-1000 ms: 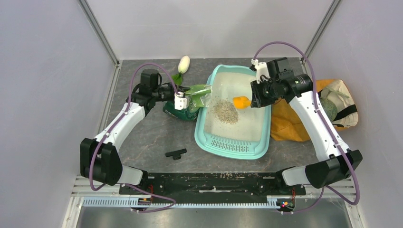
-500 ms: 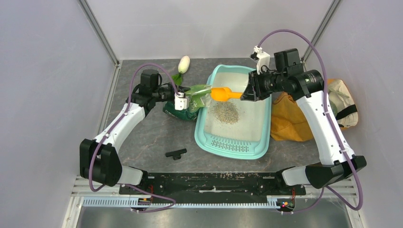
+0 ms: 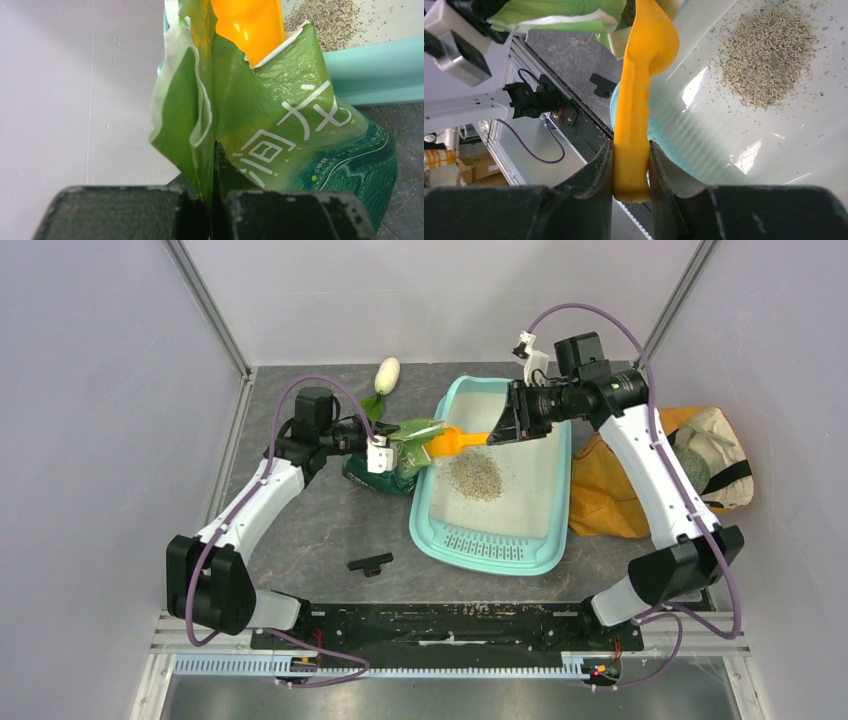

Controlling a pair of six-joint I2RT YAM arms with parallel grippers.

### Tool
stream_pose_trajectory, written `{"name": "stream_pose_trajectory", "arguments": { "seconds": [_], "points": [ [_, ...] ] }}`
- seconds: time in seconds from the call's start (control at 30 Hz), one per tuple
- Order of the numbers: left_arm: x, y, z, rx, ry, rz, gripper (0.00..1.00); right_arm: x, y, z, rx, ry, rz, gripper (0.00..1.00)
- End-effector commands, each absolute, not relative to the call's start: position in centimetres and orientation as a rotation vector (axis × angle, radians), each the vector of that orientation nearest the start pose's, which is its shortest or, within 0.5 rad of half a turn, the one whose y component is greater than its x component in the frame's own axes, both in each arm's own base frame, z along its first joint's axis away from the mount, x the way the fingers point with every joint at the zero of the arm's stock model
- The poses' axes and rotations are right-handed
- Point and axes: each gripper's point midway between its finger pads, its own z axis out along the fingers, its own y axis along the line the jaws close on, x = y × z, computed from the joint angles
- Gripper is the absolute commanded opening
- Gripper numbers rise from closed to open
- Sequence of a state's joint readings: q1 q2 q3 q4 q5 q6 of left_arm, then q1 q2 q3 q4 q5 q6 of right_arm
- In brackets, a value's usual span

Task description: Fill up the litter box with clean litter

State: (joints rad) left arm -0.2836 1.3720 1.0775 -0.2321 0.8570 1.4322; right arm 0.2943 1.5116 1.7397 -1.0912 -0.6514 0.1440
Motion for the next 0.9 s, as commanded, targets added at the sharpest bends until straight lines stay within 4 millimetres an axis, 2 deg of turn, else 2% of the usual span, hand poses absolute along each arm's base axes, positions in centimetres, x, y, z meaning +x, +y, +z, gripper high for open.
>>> {"name": "stream_pose_trajectory", "arguments": {
  "seconds": [0.0, 0.13, 0.3, 0.47, 0.63, 0.87],
  "points": [
    [34.5, -23.9, 32.1, 1.639, 0.518, -0.045, 0.02, 31.3, 21.9, 32.4, -0.424, 2.304, 1.062, 0.00],
    [34.6, -24.0, 32.3, 1.634, 0.510, -0.040, 0.02, 33.7, 23.0, 31.3, -0.324, 2.369, 1.043, 0.00],
    [34.8, -24.1, 32.9, 1.623, 0.500, -0.034, 0.02, 35.2, 24.7, 29.8, -0.295, 2.464, 0.967, 0.00],
    [34.8, -24.3, 33.3, 1.615, 0.493, -0.033, 0.02, 36.5, 25.2, 28.3, -0.315, 2.498, 0.769, 0.00],
    [34.5, -24.4, 33.0, 1.613, 0.494, -0.042, 0.02, 36.8, 26.7, 26.5, -0.363, 2.529, 0.674, 0.00],
    [34.8, -24.5, 33.5, 1.586, 0.471, -0.026, 0.02, 36.4, 28.8, 23.4, -0.384, 2.613, 0.730, 0.00]
  ]
}}
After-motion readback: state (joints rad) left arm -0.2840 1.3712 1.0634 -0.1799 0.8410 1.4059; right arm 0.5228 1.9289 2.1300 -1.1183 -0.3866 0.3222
